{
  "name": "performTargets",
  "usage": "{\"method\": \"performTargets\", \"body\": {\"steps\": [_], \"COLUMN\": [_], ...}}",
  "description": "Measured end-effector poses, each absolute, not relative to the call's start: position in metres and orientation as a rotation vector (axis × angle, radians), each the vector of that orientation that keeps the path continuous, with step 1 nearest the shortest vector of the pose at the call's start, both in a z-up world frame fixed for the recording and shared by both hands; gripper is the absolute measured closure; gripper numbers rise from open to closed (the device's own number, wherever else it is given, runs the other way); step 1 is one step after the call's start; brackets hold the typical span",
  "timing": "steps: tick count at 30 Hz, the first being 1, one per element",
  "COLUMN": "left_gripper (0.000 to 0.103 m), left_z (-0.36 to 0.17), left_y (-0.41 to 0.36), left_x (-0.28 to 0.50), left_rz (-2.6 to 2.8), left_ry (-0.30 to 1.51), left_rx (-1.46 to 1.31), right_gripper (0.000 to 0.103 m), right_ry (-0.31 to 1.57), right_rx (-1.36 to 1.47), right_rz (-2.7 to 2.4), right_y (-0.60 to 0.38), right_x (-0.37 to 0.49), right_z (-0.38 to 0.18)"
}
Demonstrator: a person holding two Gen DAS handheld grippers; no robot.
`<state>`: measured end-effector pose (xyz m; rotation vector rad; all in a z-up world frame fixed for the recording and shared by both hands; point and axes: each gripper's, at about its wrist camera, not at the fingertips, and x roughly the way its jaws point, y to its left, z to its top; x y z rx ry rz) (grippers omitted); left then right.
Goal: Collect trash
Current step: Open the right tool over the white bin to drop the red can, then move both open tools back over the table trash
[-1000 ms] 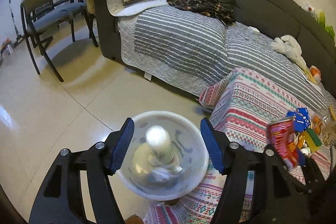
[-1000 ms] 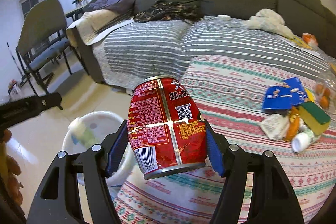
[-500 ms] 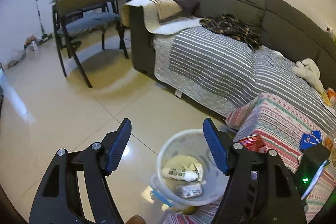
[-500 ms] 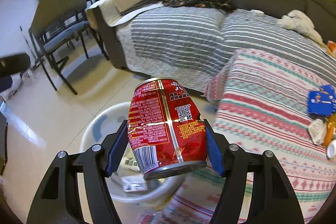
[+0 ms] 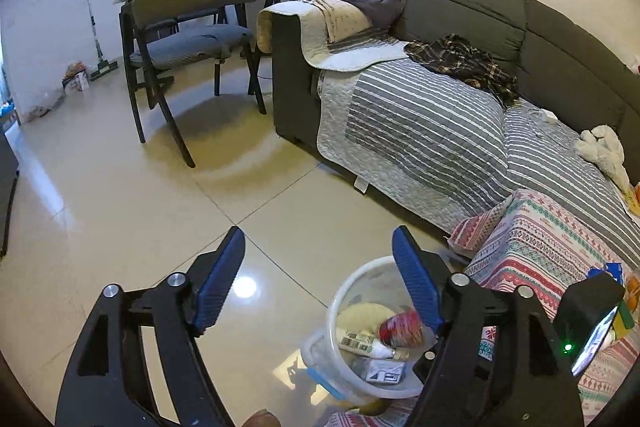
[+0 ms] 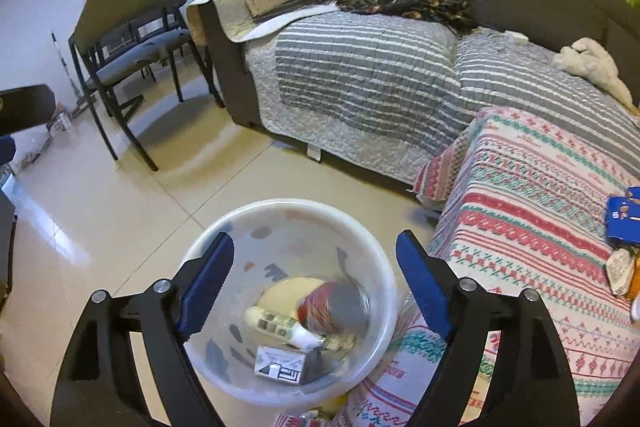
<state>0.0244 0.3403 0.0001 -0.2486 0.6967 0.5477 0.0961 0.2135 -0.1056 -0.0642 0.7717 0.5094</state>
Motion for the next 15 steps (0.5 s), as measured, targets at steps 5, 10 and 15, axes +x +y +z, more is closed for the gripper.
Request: {"method": "performTargets", "body": {"steps": [5,10,15], "left_gripper": [0.023,0.012,0.01], "left_z": [-0.002,-0.003,-0.005], "left_y": [0.333,0.315,0.295], "left_x": [0.026,0.029,0.037], "left_rz": [0.543,0.561,0.559], "left_ry": [0.702,0.69,0.693], "left_rx": [-0.23,-0.178,-0.114], "right_gripper": [0.017,0.011,0.009], "right_ry": [0.74,0.702,0.655], "right_rx": [-0.076,-0.071,-0.06], "right_rz": [0.419,0.3,0.206], "right_y": [0.198,0.173,0.144], "right_x": [0.098,0.104,0.107], "right_z": [-0.095,-0.082,-0.068]}}
